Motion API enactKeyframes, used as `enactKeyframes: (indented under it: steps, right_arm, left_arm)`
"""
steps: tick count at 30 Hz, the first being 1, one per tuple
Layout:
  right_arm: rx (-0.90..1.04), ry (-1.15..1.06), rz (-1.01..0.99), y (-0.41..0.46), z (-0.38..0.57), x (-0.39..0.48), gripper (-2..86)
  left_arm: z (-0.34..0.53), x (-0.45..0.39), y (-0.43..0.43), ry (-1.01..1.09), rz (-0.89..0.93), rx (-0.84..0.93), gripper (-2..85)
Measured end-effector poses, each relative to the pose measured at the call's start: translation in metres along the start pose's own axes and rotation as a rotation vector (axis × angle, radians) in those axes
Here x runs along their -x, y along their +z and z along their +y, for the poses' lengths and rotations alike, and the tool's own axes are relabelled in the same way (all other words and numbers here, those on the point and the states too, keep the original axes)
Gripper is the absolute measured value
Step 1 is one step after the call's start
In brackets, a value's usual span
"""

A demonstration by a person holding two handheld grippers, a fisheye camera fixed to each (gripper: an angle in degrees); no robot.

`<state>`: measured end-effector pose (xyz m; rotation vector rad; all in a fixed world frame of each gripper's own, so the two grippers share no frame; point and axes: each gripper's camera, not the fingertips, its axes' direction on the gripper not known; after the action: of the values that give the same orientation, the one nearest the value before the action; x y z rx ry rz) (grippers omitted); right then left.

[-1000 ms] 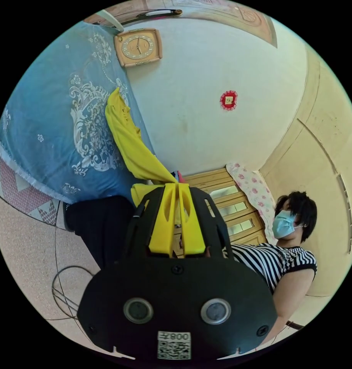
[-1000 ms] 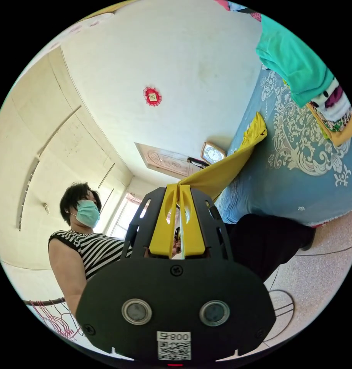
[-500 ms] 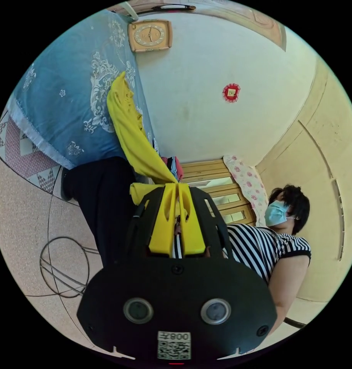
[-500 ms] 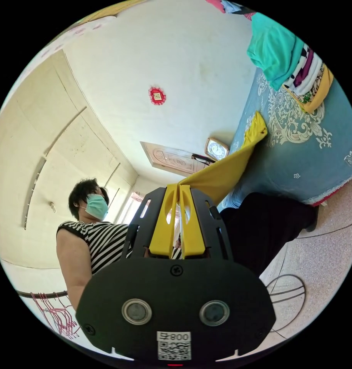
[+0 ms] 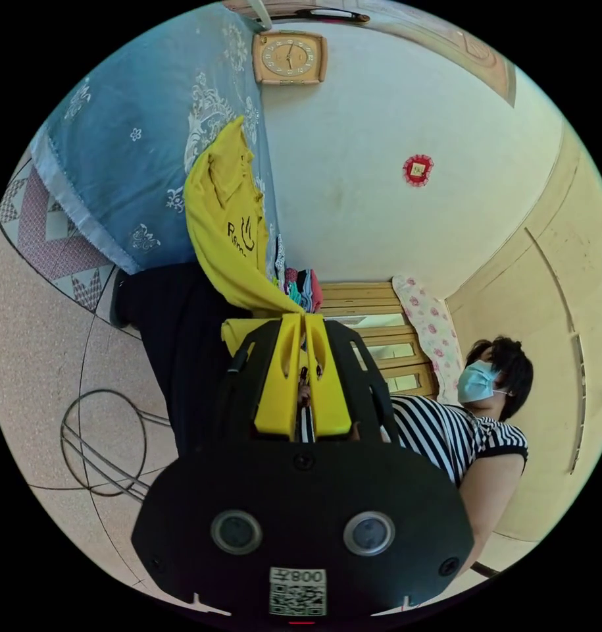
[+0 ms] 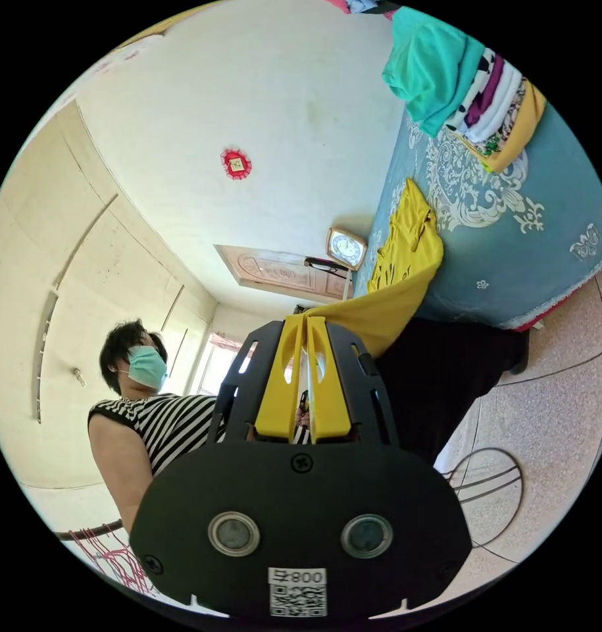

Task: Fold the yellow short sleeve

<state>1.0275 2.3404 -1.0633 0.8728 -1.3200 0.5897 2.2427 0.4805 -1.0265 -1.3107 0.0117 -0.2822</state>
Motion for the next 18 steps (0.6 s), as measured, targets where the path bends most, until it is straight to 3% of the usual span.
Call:
enactKeyframes:
  steps: [10, 18]
  right_arm:
    - [0.028, -0.078, 0.004, 0.089, -0.127, 0.027, 0.3]
    - [0.081, -0.097, 0.076, 0.186, -0.276, 0.025, 0.3]
  left_arm:
    - [-0.130, 0.012, 0.038, 0.090, 0.025, -0.038, 1.0]
    - [-0.306, 0.035, 0.103, 0.171, -0.023, -0.028, 1.1]
